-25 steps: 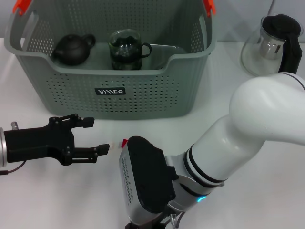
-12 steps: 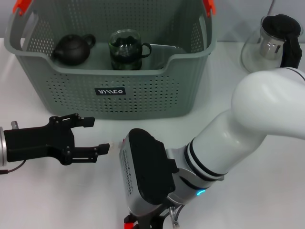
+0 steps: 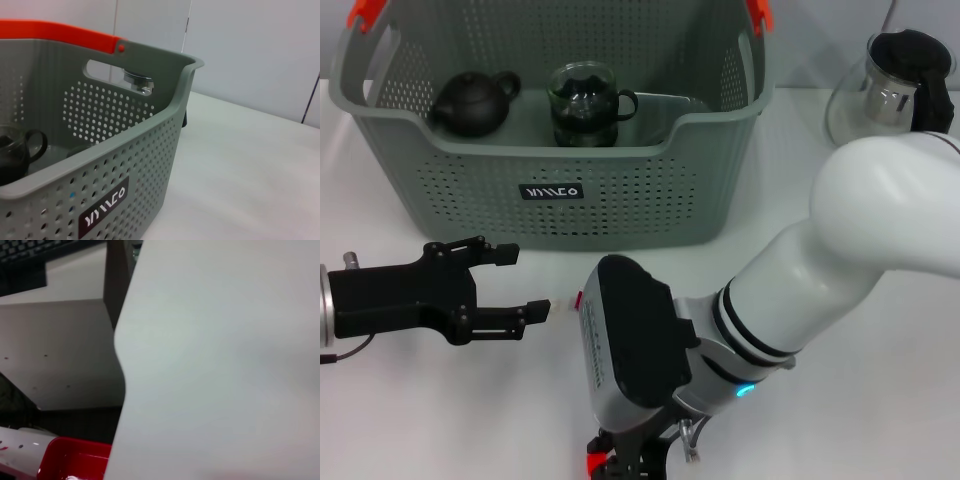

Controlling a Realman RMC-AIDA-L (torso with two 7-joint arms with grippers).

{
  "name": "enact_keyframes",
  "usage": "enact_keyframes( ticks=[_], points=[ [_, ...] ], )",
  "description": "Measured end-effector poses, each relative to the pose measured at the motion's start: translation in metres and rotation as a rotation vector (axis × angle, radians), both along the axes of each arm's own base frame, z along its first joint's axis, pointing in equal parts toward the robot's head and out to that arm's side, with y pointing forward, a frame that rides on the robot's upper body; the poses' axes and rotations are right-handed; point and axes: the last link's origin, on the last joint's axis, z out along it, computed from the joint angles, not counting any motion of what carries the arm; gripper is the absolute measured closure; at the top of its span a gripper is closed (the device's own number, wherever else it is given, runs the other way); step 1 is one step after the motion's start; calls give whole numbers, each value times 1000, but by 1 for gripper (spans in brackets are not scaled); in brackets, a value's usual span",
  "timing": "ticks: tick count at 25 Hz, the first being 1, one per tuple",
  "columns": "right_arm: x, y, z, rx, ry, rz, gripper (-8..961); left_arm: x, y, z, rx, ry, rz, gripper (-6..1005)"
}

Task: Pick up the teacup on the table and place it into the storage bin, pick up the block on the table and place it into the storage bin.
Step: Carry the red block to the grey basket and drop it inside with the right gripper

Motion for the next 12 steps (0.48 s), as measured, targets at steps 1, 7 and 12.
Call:
enact_keyframes(
  ticks=[1, 7, 12],
  points=[
    [0, 1, 1, 4, 2, -2, 759, 0, 0, 0, 0, 0, 0, 111],
    [-1, 9, 5, 25, 13, -10, 759, 0, 0, 0, -1, 0, 0, 111],
    [-2, 15, 9, 48, 17, -15, 759, 0, 0, 0, -1, 0, 1, 111]
  ],
)
